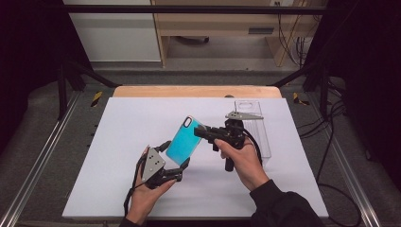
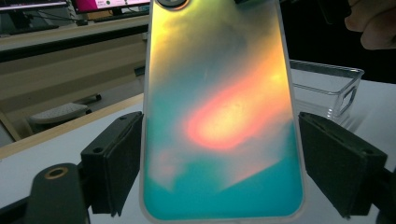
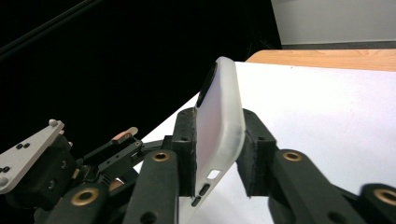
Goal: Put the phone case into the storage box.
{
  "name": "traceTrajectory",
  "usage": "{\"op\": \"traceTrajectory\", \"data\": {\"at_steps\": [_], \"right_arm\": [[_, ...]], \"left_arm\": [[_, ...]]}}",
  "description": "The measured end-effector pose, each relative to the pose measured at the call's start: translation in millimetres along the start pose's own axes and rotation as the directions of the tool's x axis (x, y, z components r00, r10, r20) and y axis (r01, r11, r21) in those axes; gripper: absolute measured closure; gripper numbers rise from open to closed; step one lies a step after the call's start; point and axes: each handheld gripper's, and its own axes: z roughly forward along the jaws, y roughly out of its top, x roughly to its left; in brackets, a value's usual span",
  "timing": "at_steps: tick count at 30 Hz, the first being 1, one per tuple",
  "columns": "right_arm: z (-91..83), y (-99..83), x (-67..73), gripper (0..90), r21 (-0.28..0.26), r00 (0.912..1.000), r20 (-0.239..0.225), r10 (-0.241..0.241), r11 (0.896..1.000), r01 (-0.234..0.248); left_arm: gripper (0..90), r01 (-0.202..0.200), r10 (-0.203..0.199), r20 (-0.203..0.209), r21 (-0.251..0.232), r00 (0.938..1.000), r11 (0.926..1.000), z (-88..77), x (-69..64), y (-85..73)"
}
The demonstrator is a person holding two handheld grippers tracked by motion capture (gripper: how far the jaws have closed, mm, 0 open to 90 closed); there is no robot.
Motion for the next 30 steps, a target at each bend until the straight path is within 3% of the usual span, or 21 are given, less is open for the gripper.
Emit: {"op": "traceTrajectory", "data": {"at_steps": [12,21,26,30], "right_arm": [[1.2,-1.8,5.0,79.3,0.01,0.9994,-0.032,0.012,1.0,-0.012],[4.5,-2.1,14.7,80.9,0.012,0.999,-0.036,-0.024,1.0,0.024],[6.4,-1.1,18.7,81.0,0.012,0.9987,-0.031,-0.04,0.999,0.04],[7.4,0.2,19.6,81.1,0.019,0.9984,-0.029,-0.049,0.999,0.049]], "left_arm": [[16.3,0.004,-0.004,0.002,0.023,1.0,0.9997,4.9,0.1,-5.7],[16.0,-0.002,0.002,-0.012,0.027,0.9999,0.9996,6.0,1.2,-7.7],[15.8,0.014,-0.014,-0.017,0.02,0.9998,0.9997,6.9,0.7,-9.4],[13.6,0.044,-0.044,0.008,0.006,0.999,0.999,7.4,2.2,-11.5]]}}
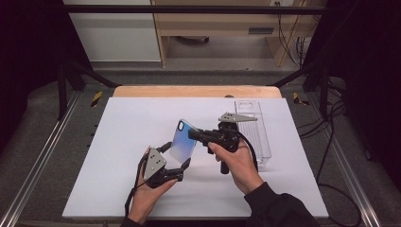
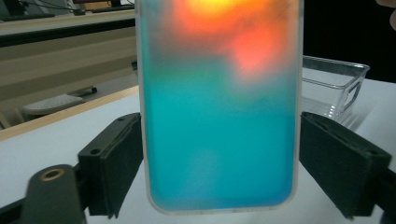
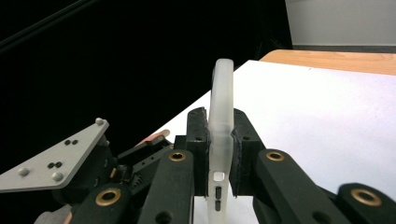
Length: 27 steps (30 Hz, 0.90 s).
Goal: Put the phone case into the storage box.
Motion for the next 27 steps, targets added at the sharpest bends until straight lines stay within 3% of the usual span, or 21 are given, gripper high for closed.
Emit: {"op": "traceTrajectory", "data": {"at_steps": [14,20,27], "right_arm": [[0.9,18.0,-15.1,81.0,0.096,0.992,0.083,-0.095,0.992,0.087],[-3.9,31.3,-21.3,81.0,0.117,0.9839,0.107,-0.143,0.984,0.131],[-16.4,50.2,-29.9,81.0,0.116,0.9705,0.143,-0.194,0.977,0.178]], "left_arm": [[3.2,0.054,-0.054,0.02,0.007,0.9984,0.9985,-6.0,4.5,-3.1],[3.2,0.058,-0.058,0.004,0.014,0.9983,0.9982,-20.1,12.2,-7.6],[2.9,0.089,-0.089,-0.026,0.021,0.9957,0.9958,-42.3,19.3,-18.4]]}}
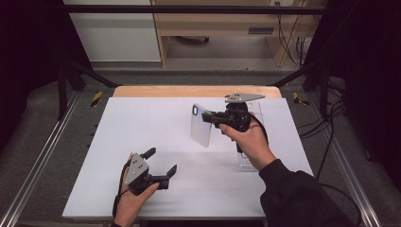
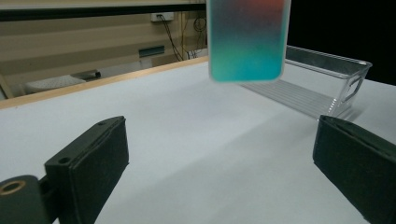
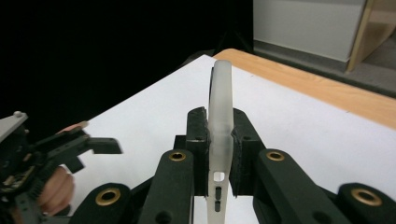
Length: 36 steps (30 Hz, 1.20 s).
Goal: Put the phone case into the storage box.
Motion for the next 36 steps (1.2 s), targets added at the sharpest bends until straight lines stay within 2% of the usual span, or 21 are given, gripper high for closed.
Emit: {"op": "traceTrajectory", "data": {"at_steps": [5,18,24,36], "right_arm": [[-5.0,6.1,-8.0,81.0,-0.001,0.9992,0.026,-0.03,1.0,0.03],[-22.3,17.8,-28.6,81.0,-0.035,0.9941,0.087,-0.065,0.997,0.069],[-32.9,21.8,-35.7,81.0,-0.05,0.992,0.105,-0.07,0.996,0.076],[-52.5,24.0,-59.7,81.0,-0.066,0.9849,0.163,-0.06,0.995,0.071]], "left_arm": [[2.3,0.011,-0.011,-0.022,-0.013,0.9997,0.9999,-15.1,4.9,-3.2],[2.2,0.071,-0.073,-0.082,-0.03,0.994,0.9971,-21.7,26.2,-8.3],[2.3,0.082,-0.085,-0.091,-0.035,0.9922,0.996,-22.8,31.6,-9.8],[2.3,0.088,-0.091,-0.092,-0.036,0.9916,0.9955,-22.7,33.0,-11.3]]}}
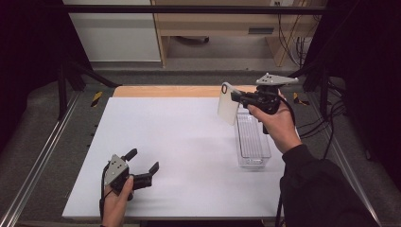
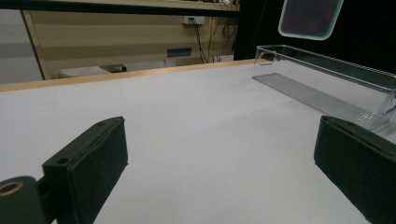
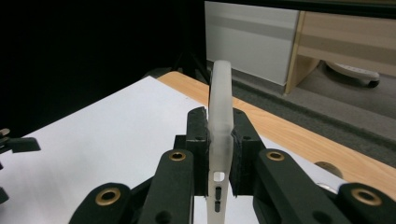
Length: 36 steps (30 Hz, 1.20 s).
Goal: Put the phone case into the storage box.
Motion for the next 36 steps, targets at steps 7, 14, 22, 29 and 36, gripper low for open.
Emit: {"op": "traceTrajectory", "data": {"at_steps": [7,14,22,29,36], "right_arm": [[-7.8,2.2,-15.2,81.0,-0.002,0.9991,0.042,-0.003,1.0,0.003],[-13.6,2.7,-30.4,81.0,-0.004,0.9965,0.084,-0.005,1.0,0.005],[-13.7,-3.5,-47.4,81.0,0.015,0.9914,0.131,0.002,1.0,-0.004],[-5.6,-16.7,-61.1,81.0,0.039,0.9864,0.164,0.009,0.999,-0.016],[4.5,-28.8,-79.5,81.0,0.072,0.9804,0.195,0.026,0.997,-0.04]], "left_arm": [[2.3,-0.001,0.001,0.007,0.009,1.0,1.0,2.7,-0.8,-0.4],[2.3,-0.002,0.002,0.005,0.009,1.0,1.0,2.1,0.6,-0.7],[2.2,-0.032,0.032,0.003,-0.01,0.9995,0.9994,2.5,1.2,-1.0],[2.3,-0.029,0.029,-0.012,-0.031,0.9995,0.9991,1.6,5.2,-0.1],[2.4,-0.023,0.023,-0.009,-0.031,0.9997,0.9992,2.0,5.5,-0.7]]}}
